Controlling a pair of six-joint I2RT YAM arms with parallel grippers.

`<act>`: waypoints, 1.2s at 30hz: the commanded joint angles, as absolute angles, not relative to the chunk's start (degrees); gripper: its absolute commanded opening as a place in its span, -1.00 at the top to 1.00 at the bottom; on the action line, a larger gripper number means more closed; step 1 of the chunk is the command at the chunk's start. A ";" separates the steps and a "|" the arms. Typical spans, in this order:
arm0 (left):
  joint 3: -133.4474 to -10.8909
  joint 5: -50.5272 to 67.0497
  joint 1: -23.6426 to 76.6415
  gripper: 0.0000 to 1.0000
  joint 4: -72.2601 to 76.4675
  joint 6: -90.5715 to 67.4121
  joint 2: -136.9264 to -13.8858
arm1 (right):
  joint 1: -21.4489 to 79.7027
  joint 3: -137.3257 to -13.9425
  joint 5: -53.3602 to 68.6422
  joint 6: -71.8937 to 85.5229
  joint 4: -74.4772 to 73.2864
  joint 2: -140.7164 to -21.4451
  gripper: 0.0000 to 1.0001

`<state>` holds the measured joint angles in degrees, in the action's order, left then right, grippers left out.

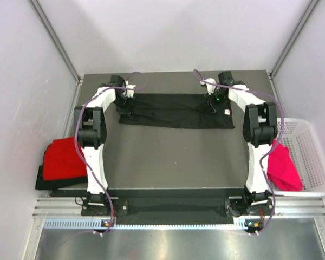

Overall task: Fold and stack the t-shirts
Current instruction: Fold the tshirt

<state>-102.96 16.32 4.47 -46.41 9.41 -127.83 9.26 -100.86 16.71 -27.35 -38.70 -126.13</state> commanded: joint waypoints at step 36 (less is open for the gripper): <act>-93.95 12.74 4.83 0.48 -42.36 12.13 -114.78 | 7.11 -104.93 31.46 -22.50 -40.42 -119.09 0.35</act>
